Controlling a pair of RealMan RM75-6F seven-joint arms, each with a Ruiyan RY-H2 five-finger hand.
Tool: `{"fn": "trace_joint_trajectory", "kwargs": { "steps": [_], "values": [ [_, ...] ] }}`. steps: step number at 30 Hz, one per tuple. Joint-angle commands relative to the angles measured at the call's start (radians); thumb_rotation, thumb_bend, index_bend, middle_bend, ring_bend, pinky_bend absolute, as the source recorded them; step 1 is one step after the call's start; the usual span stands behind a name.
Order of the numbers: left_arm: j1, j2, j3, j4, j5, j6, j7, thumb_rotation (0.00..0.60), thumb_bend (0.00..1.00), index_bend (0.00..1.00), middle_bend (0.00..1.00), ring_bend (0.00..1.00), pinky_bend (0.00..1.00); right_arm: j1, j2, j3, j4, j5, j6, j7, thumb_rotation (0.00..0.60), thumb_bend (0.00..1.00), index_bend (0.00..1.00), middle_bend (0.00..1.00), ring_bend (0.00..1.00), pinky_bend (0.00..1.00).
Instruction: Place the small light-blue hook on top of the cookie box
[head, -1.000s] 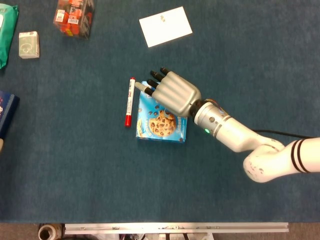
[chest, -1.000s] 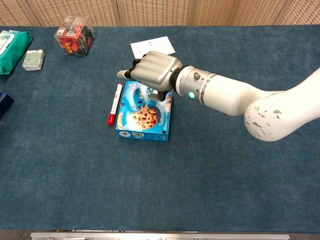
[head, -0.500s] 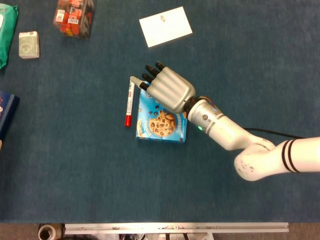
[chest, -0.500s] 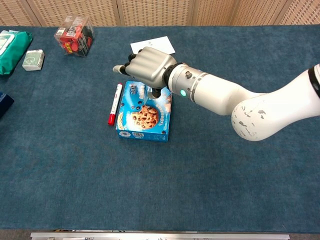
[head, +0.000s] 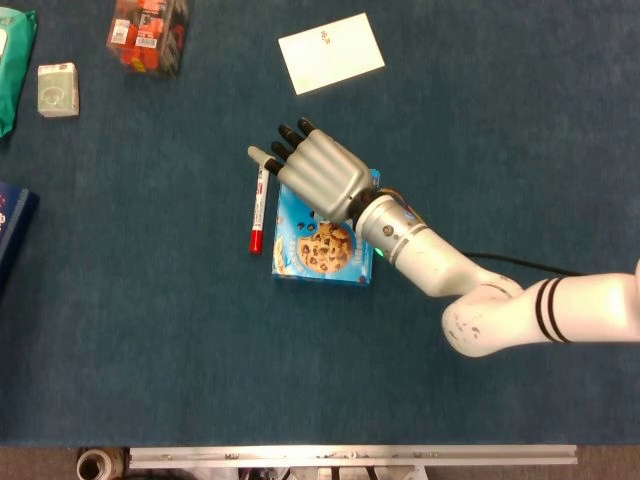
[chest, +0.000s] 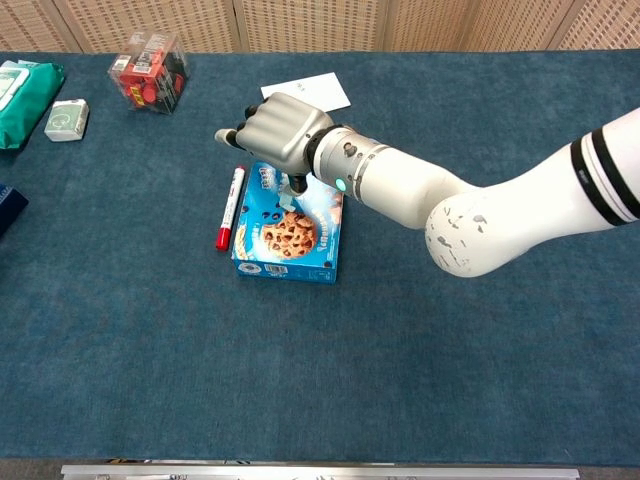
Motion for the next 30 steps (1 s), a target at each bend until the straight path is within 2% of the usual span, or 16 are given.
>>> {"fn": "trace_joint_trajectory", "kwargs": {
  "steps": [1,11,17,23,27,30],
  "values": [
    [0.002,0.001,0.001,0.002,0.001,0.004,-0.004,0.589,0.28,0.08,0.07,0.04,0.00,0.004,-0.004,0.010,0.005,0.005,-0.001,0.005,0.600,0.18,0.08,0.24,0.13,0.22],
    [-0.008,0.006,-0.004,0.006,0.011,-0.001,-0.006,0.592,0.28,0.08,0.07,0.04,0.00,-0.017,0.043,0.026,-0.054,-0.017,0.015,0.055,0.600,0.18,0.08,0.24,0.13,0.22],
    [-0.033,0.013,-0.015,0.009,0.031,-0.010,-0.002,0.600,0.28,0.09,0.07,0.05,0.00,-0.071,0.186,0.023,-0.169,-0.044,0.052,0.104,0.600,0.19,0.08,0.24,0.13,0.22],
    [-0.086,0.029,-0.024,0.017,0.081,-0.039,-0.028,0.600,0.28,0.17,0.08,0.05,0.00,-0.133,0.359,0.010,-0.282,-0.071,0.067,0.168,0.600,0.19,0.09,0.26,0.13,0.22],
    [-0.143,0.043,-0.033,0.034,0.119,-0.079,-0.063,0.600,0.28,0.24,0.14,0.12,0.00,-0.183,0.464,0.001,-0.340,-0.090,0.073,0.236,0.600,0.19,0.11,0.27,0.12,0.22],
    [-0.194,0.045,-0.041,0.044,0.148,-0.115,-0.092,0.600,0.28,0.26,0.19,0.18,0.00,-0.216,0.522,-0.017,-0.363,-0.105,0.066,0.274,0.600,0.19,0.12,0.29,0.12,0.22]
  ]
}}
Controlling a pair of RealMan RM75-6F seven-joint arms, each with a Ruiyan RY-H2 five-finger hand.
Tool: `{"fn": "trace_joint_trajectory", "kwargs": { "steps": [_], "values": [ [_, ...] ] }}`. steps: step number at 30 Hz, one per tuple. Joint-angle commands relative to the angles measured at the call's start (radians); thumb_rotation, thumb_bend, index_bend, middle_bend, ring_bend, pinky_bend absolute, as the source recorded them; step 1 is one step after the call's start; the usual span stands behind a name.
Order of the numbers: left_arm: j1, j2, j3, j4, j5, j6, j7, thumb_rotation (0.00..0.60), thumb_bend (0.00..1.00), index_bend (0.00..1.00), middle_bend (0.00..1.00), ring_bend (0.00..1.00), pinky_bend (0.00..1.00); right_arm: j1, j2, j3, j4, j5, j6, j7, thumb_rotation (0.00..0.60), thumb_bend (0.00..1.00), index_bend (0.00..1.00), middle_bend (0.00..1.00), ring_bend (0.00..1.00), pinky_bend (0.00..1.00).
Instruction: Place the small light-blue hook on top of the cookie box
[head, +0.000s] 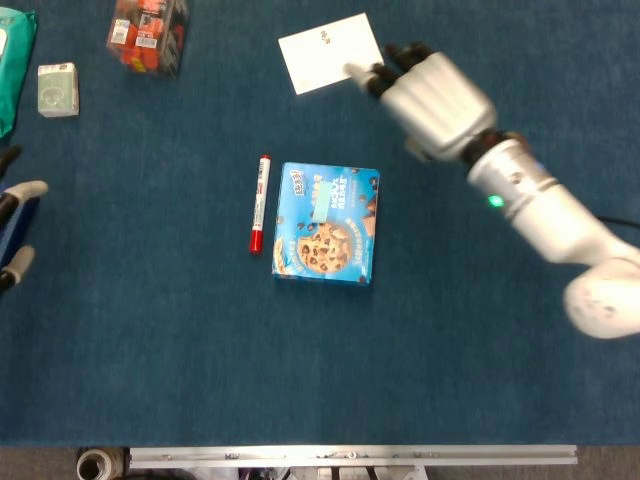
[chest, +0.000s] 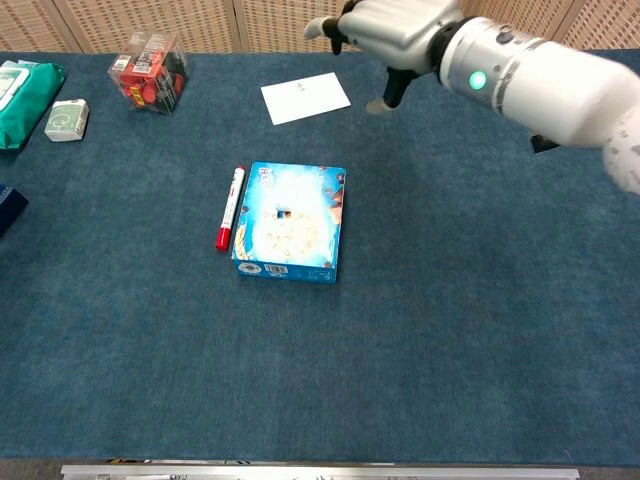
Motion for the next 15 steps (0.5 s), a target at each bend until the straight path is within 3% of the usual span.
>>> {"fn": "trace_joint_trajectory", "kwargs": {
  "steps": [1,5,9,15],
  "values": [
    [-0.060,0.006,-0.010,0.014,0.037,-0.047,-0.042,0.600,0.28,0.26,0.21,0.20,0.00,-0.054,0.079,-0.024,-0.044,-0.026,-0.004,0.065,0.600,0.19,0.12,0.29,0.13,0.22],
    [-0.132,0.002,-0.027,0.030,0.068,-0.093,-0.067,0.600,0.28,0.26,0.31,0.29,0.05,-0.092,0.144,-0.033,-0.069,-0.047,-0.012,0.124,0.600,0.19,0.12,0.30,0.13,0.22],
    [-0.207,-0.003,-0.033,0.038,0.072,-0.182,-0.090,0.600,0.28,0.26,0.48,0.46,0.31,-0.128,0.197,-0.029,-0.074,-0.088,0.001,0.179,0.600,0.19,0.12,0.30,0.13,0.22],
    [-0.314,-0.013,-0.038,0.038,0.076,-0.308,-0.084,0.600,0.28,0.26,0.72,0.65,0.59,-0.159,0.269,-0.022,-0.081,-0.096,-0.012,0.231,0.600,0.19,0.12,0.31,0.13,0.22]
  ]
}}
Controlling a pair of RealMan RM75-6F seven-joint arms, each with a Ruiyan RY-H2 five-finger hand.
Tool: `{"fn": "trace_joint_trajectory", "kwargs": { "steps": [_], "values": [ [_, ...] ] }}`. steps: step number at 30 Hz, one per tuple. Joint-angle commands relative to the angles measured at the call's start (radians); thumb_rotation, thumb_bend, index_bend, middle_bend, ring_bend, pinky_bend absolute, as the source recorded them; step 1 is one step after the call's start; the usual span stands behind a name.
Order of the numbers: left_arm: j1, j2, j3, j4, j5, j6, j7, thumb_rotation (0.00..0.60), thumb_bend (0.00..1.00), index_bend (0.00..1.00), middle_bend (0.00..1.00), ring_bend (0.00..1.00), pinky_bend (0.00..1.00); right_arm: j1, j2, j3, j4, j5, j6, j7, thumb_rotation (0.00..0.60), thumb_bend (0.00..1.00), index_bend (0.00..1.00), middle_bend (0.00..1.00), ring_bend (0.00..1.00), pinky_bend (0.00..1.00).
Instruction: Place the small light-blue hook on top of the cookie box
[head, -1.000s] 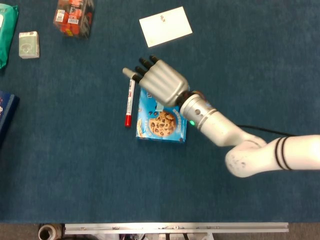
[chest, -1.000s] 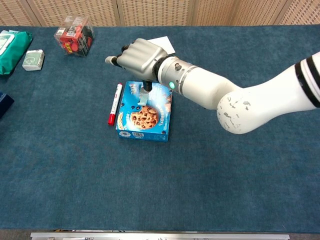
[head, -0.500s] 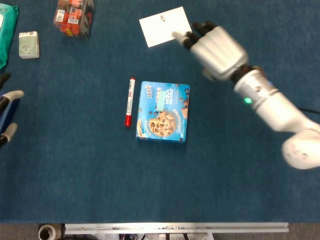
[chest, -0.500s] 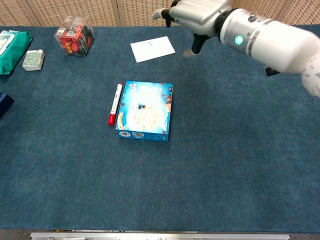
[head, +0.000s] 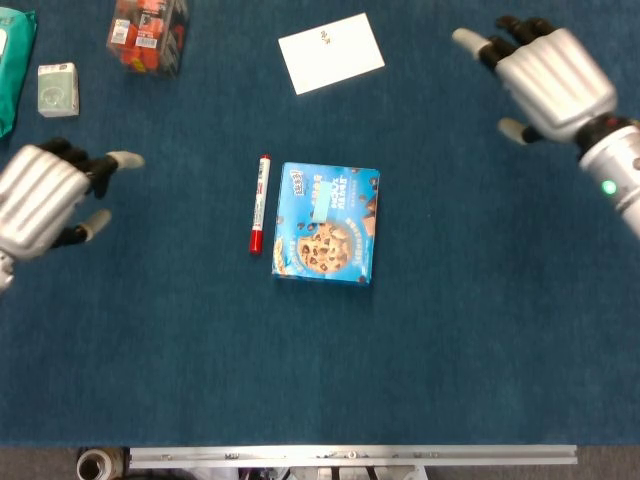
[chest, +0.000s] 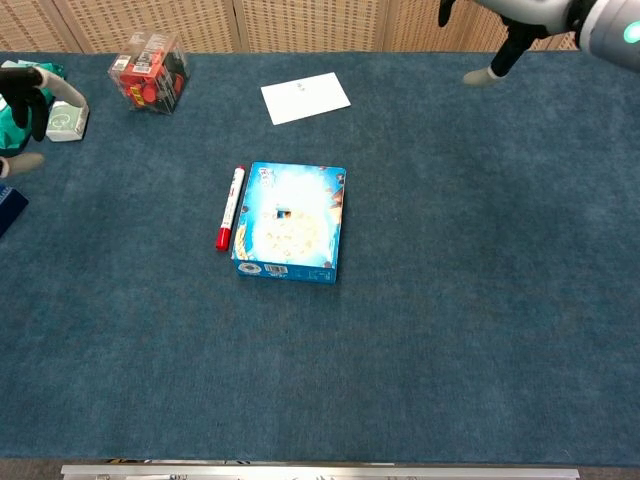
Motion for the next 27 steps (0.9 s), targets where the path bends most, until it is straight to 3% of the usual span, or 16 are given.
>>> {"fn": "trace_joint_trajectory", "kwargs": {
  "steps": [1,6,13,15,20,27],
  "values": [
    [-0.069,-0.006,-0.005,-0.007,0.006,-0.078,0.008,0.600,0.28,0.26,0.76,0.68,0.63,-0.018,0.031,0.007,-0.002,-0.004,-0.008,0.023,0.600,0.19,0.12,0.31,0.13,0.22],
    [-0.143,-0.002,-0.001,-0.041,0.002,-0.179,0.037,0.600,0.28,0.26,0.97,0.90,0.84,-0.033,0.045,0.018,-0.001,-0.010,-0.011,0.050,0.600,0.19,0.12,0.31,0.13,0.22],
    [-0.214,0.000,0.004,-0.092,-0.037,-0.310,0.110,0.600,0.28,0.25,1.00,1.00,0.97,-0.040,0.039,0.022,0.004,-0.026,-0.025,0.061,0.600,0.19,0.12,0.32,0.13,0.22],
    [-0.242,0.001,0.000,-0.128,-0.076,-0.373,0.130,0.575,0.35,0.24,1.00,1.00,0.99,-0.042,0.027,0.025,0.013,-0.028,-0.029,0.067,0.600,0.19,0.12,0.32,0.13,0.22],
    [-0.290,-0.011,-0.005,-0.151,-0.138,-0.467,0.184,0.381,0.66,0.20,1.00,1.00,1.00,-0.047,0.010,0.028,0.030,-0.035,-0.038,0.079,0.600,0.19,0.12,0.32,0.13,0.22],
    [-0.341,-0.042,-0.014,-0.172,-0.206,-0.539,0.247,0.327,0.81,0.20,1.00,1.00,1.00,-0.052,-0.015,0.032,0.045,-0.047,-0.049,0.093,0.600,0.19,0.12,0.32,0.13,0.22]
  ]
}}
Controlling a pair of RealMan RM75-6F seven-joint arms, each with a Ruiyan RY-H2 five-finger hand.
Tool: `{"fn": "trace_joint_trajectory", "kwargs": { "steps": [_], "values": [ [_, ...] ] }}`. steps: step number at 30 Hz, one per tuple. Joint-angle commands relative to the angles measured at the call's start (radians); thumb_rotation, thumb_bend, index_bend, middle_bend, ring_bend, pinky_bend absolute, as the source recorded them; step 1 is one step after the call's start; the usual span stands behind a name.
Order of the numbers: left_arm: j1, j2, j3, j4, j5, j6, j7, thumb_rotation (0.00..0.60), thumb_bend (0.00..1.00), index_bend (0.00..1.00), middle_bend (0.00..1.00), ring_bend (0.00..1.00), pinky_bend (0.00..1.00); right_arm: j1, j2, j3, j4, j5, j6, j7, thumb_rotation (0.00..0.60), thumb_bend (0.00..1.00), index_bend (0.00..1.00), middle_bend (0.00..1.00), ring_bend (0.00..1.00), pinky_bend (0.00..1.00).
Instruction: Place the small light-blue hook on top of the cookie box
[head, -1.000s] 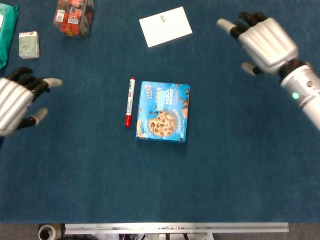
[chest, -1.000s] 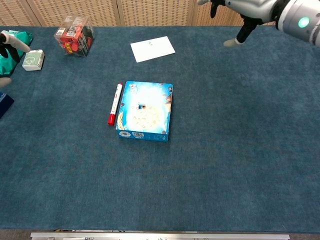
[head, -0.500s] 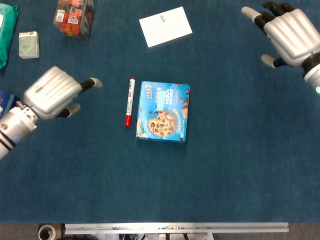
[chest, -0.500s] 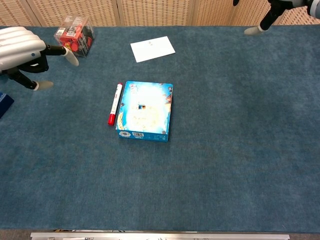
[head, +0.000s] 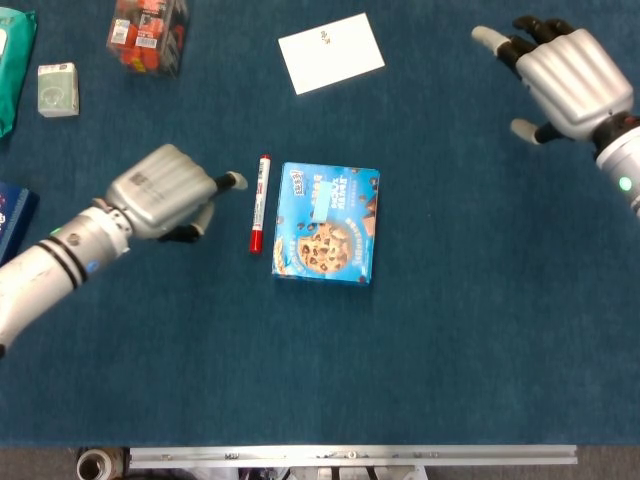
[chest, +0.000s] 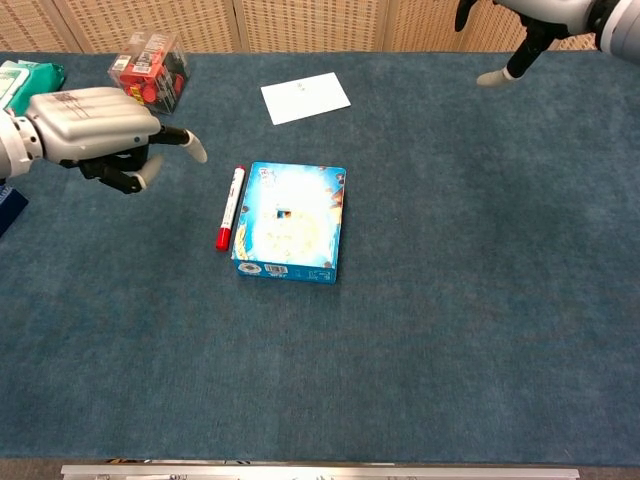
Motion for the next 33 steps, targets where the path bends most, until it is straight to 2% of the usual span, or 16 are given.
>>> {"fn": "trace_joint_trajectory", "kwargs": {
  "steps": [1,4,9,17,33],
  "values": [
    [-0.022,-0.014,-0.005,-0.015,-0.027,-0.025,0.027,0.325,0.81,0.20,1.00,1.00,1.00,-0.002,-0.007,0.003,0.005,-0.005,-0.002,0.006,0.600,0.19,0.12,0.32,0.13,0.22],
    [-0.038,-0.026,-0.007,-0.025,-0.049,-0.041,0.051,0.301,0.81,0.22,1.00,1.00,1.00,-0.003,-0.014,0.006,0.009,-0.009,-0.003,0.010,0.600,0.19,0.12,0.32,0.13,0.22],
    [-0.058,-0.069,-0.013,-0.023,-0.085,-0.047,0.068,0.215,0.81,0.21,1.00,1.00,1.00,-0.008,-0.023,0.009,0.014,-0.014,-0.006,0.016,0.600,0.19,0.12,0.32,0.13,0.22],
    [-0.106,-0.127,-0.026,-0.004,-0.155,-0.088,0.106,0.156,0.81,0.19,1.00,1.00,1.00,-0.020,-0.028,0.013,0.020,-0.019,-0.001,0.029,0.600,0.19,0.12,0.32,0.13,0.22],
    [-0.168,-0.207,-0.005,0.020,-0.309,-0.127,0.213,0.133,0.81,0.19,1.00,1.00,1.00,-0.055,-0.027,0.020,0.038,-0.058,0.008,0.081,0.600,0.19,0.12,0.32,0.13,0.22]
  ]
}}
